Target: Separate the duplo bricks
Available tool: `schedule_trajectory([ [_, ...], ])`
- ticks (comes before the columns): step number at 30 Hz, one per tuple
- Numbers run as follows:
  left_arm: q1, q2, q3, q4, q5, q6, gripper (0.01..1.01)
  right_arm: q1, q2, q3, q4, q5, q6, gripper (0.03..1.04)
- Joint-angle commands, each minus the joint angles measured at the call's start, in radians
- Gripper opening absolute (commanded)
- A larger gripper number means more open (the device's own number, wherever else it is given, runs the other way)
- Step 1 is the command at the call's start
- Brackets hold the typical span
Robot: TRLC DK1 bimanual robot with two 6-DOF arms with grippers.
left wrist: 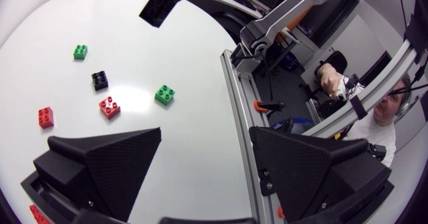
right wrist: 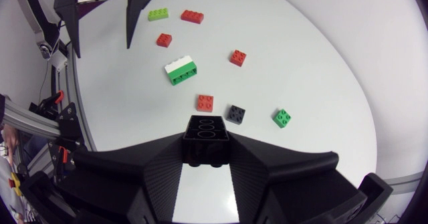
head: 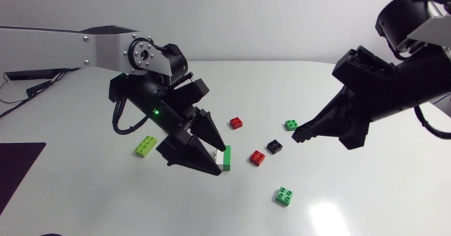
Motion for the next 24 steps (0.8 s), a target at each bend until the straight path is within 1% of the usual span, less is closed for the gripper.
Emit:
schedule_trajectory([
  [1,-0.002,-0.043,-0.057,0.012,-0.015,-0.022,0.989,0.021,0.056,0.05,-0.068,0.053,-0.05,0.36],
  [7,0.011,-0.105,-0.119,0.026,-0.055,-0.021,0.989,0.042,0.121,0.022,-0.102,0.204,-0.096,0.36],
  [13,0.014,-0.137,-0.15,0.026,-0.089,-0.018,0.989,0.036,0.222,0.054,-0.17,0.333,-0.209,0.35],
  [19,0.014,-0.162,-0.181,0.026,-0.112,-0.013,0.989,0.075,0.328,0.037,-0.271,0.458,-0.304,0.35],
  [22,0.018,-0.172,-0.195,0.024,-0.121,-0.009,0.989,0.096,0.374,0.016,-0.28,0.539,-0.324,0.35],
  [24,0.024,-0.177,-0.205,0.024,-0.126,-0.002,0.989,0.104,0.418,0.001,-0.266,0.614,-0.323,0.35],
])
